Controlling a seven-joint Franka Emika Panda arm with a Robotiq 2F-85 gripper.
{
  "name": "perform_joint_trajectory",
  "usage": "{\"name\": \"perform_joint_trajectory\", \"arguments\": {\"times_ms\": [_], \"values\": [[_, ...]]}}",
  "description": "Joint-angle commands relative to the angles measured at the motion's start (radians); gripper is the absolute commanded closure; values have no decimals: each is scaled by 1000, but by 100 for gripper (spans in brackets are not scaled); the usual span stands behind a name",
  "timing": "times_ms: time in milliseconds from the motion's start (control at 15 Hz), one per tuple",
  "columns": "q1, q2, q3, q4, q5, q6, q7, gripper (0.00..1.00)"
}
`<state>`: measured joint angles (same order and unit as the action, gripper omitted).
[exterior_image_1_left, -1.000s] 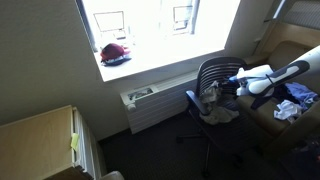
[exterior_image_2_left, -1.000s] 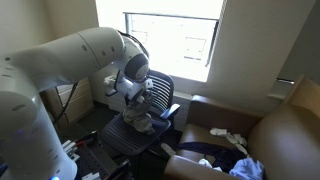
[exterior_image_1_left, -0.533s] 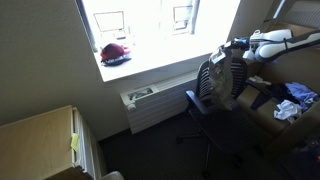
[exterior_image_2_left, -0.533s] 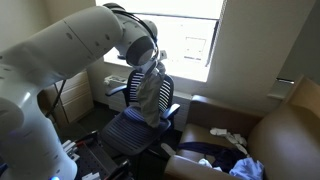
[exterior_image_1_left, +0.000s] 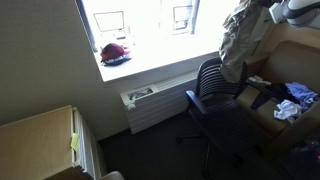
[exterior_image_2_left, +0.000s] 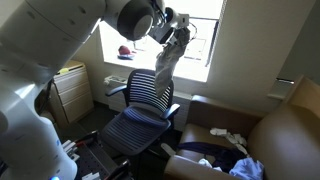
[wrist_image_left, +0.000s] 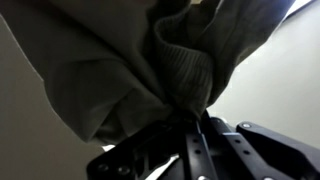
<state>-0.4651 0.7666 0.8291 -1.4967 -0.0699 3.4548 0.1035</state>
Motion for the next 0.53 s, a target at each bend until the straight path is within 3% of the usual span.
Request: {"name": "perform_joint_trajectory", "arguments": {"times_ms": [0, 333, 467], "values": [[-57, -163, -71, 14, 107, 0, 30, 98], [-127, -414, -270, -28, 245, -1, 8, 98], [-205, -528, -304, -138, 235, -21, -5, 98]]}}
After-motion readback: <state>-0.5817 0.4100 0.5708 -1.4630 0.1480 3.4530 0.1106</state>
